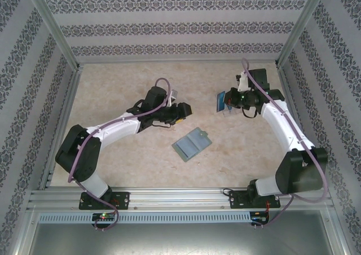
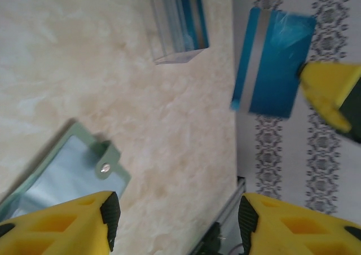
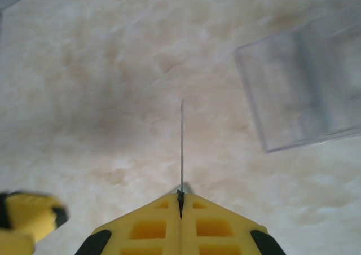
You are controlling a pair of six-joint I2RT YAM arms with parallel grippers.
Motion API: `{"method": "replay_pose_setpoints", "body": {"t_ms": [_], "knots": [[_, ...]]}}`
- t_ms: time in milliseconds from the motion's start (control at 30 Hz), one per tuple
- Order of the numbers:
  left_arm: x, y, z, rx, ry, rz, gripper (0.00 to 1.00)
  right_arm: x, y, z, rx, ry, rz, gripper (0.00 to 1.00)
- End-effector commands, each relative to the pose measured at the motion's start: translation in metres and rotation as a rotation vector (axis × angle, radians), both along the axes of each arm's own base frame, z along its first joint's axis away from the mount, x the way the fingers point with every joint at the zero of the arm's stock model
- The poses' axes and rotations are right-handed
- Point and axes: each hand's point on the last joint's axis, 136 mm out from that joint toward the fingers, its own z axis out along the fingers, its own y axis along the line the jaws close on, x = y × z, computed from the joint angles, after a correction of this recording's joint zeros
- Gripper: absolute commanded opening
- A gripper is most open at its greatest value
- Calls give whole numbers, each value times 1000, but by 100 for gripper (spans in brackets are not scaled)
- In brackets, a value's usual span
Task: Put the credit cards into the card holder
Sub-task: Pick up the credit card from the storage box.
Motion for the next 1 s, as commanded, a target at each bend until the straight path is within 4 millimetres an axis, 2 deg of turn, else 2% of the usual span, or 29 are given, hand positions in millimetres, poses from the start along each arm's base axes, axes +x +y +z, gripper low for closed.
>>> {"method": "replay_pose_setpoints", "body": {"t_ms": [0,100,233,433,667,800,967], "knots": [[9,-14,35,-175,-36,-54,60,-15,34,21,283,28,62,0],[14,-14,45,-238,-42,-71,61,-22,51,34,414,40,100,0],[12,-16,46,-238,-34,-100,61,-26,61,46,472,32,120,0],[15,-18,50,-287,-23,-96,58,-34,79,48,531,76,186,0],[14,-21,61,-348,-27,-110,54,-36,87,45,546,86,208,0],[13,-21,63,-358,-26,-112,43,-38,90,46,560,87,217,0],[14,-21,68,-398,-34,-117,14,-41,91,45,573,93,223,0]]}}
